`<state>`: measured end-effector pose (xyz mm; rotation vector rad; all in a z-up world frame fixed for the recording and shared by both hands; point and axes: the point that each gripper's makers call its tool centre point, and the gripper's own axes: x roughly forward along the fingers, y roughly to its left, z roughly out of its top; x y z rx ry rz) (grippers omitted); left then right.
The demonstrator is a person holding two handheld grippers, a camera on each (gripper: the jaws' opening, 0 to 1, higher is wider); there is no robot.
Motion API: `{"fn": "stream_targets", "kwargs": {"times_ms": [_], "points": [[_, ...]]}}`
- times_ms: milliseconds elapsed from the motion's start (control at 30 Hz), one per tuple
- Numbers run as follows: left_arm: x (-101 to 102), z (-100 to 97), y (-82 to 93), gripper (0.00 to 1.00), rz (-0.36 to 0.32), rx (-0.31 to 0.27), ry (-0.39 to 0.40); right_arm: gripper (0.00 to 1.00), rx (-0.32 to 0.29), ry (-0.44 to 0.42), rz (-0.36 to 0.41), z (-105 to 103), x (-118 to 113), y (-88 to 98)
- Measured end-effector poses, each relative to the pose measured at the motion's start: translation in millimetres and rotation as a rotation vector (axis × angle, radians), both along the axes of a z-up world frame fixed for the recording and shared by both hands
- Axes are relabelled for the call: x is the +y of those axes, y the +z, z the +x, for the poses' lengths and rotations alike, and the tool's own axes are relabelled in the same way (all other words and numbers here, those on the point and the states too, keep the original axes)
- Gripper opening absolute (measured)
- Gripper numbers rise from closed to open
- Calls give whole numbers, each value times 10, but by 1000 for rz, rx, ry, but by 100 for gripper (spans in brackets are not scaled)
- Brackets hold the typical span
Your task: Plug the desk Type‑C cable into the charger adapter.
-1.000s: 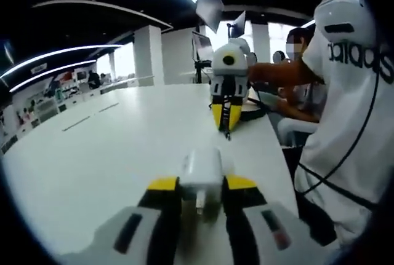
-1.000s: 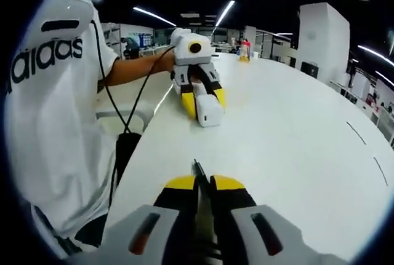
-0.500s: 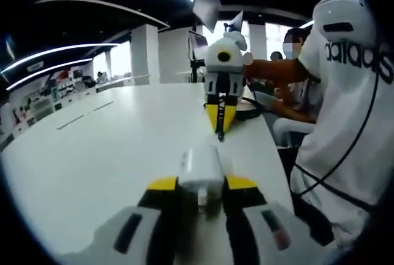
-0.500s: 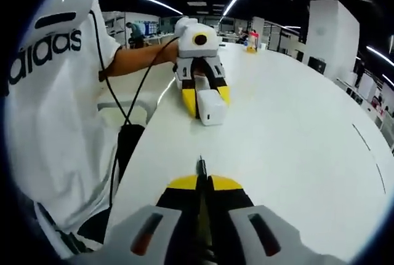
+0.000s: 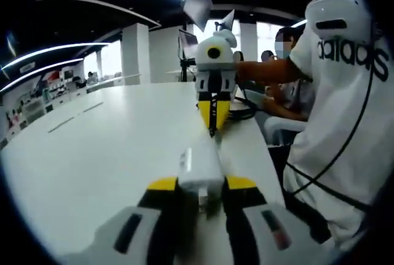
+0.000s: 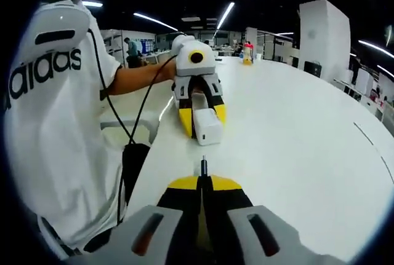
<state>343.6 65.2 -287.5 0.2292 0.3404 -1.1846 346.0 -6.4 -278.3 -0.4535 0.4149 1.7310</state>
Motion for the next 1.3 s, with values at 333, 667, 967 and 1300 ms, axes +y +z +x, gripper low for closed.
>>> {"fn": "stream_targets", "kwargs": {"times_ms": [333,667,967,1300], "points": [[-13,16,4,25,13,-23,-27,2,4,16,14,-80,197,-5],[-21,-1,11,25,-6,-17,-45,2,0,35,7,-113,305,-15],[-37,-14,13,25,-27,0,-67,2,-5,36,2,-102,302,-19],[-55,-44,21,25,-37,6,-85,2,-17,48,-13,-119,318,-46]]}}
